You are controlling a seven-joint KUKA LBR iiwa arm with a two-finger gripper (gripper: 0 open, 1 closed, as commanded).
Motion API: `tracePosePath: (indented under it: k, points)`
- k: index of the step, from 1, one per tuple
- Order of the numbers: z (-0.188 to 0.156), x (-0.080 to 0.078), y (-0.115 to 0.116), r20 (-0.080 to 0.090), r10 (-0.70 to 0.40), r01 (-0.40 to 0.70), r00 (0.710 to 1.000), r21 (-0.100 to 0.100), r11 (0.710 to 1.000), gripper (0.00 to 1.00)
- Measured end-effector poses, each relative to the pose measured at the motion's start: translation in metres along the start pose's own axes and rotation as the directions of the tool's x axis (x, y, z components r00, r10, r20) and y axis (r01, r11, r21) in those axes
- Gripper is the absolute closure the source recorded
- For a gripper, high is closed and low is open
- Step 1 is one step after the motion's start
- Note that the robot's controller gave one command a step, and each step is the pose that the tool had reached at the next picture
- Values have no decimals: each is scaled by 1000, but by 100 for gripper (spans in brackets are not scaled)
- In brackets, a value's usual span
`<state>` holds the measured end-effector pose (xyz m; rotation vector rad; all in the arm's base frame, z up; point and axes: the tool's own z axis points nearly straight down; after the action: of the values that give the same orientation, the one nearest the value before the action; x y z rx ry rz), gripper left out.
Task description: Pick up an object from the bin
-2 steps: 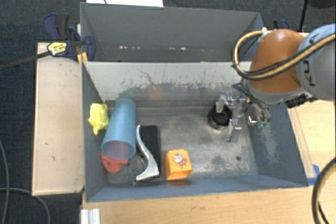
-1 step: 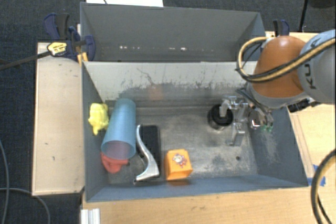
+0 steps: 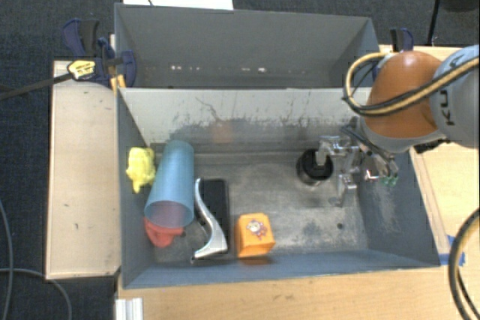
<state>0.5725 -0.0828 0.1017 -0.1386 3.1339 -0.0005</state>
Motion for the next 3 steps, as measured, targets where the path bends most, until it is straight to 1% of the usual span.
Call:
tracePosePath:
  k: [1,2,3]
  points:
    - [10,-7,-10,2,136,-136,991,0,991,0]
    - [27,-21,-3,9,170,-170,985,1,985,0]
    - [24,-15,-12,17,219,-219,976,-2,976,100]
